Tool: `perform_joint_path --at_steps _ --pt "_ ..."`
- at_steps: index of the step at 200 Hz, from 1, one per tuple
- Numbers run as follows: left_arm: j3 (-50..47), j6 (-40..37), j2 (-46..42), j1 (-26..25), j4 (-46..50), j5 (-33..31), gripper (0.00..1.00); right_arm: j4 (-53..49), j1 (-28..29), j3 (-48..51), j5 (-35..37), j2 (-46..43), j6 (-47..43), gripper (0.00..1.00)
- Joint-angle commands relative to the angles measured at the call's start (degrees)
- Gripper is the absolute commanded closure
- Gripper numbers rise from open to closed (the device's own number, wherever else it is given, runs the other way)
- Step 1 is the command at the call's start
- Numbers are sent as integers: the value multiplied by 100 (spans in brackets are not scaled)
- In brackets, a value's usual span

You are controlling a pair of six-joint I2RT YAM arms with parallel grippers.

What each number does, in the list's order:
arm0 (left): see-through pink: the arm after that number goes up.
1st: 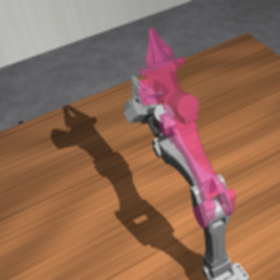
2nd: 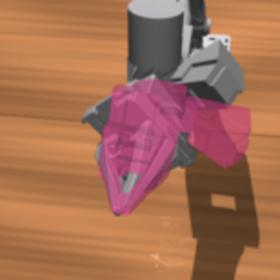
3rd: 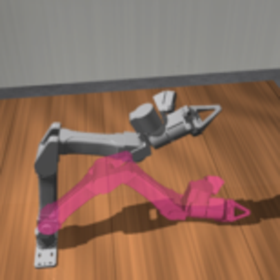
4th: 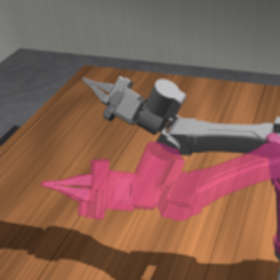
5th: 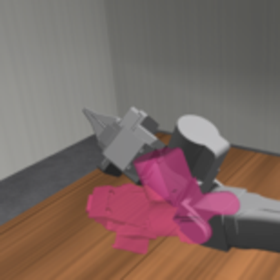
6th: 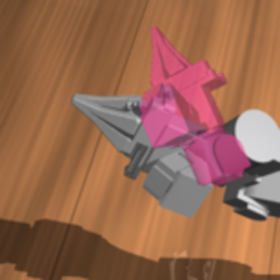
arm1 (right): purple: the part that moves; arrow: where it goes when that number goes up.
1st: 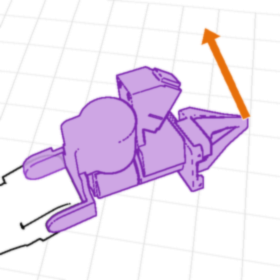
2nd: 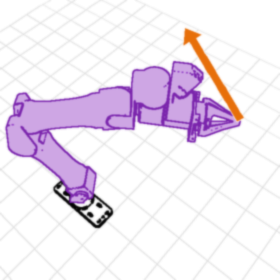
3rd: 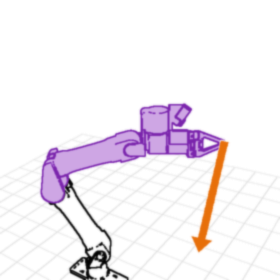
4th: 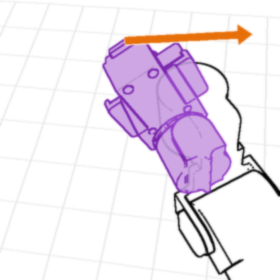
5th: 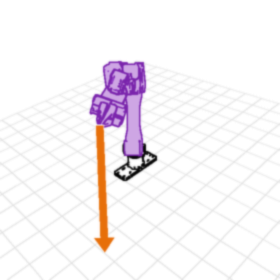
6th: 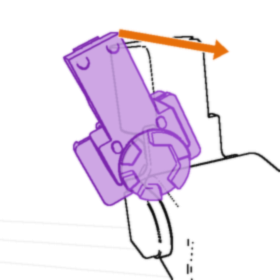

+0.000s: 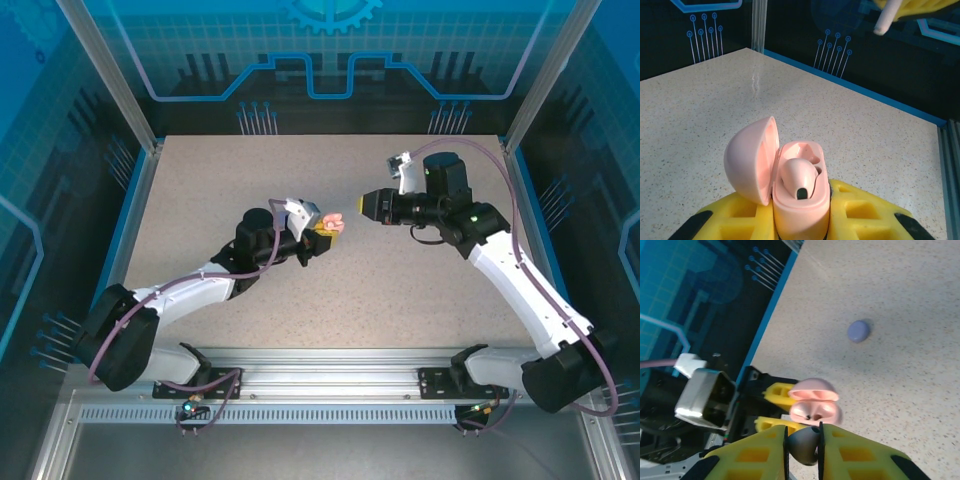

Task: Insert wireless bluetooth earbuds into charging case

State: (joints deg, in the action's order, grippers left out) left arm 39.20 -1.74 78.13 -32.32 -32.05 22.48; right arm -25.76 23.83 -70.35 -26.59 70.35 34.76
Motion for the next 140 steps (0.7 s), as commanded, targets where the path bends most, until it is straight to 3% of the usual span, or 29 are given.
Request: perform_joint_path --at_steps 1,140 --pt "227 -323 -24 -60 -150 10 94 271 167 -64 76 -124 111 78" --pt "564 -705 -403 -124 199 67 93 317 602 -146 180 79 -39 78"
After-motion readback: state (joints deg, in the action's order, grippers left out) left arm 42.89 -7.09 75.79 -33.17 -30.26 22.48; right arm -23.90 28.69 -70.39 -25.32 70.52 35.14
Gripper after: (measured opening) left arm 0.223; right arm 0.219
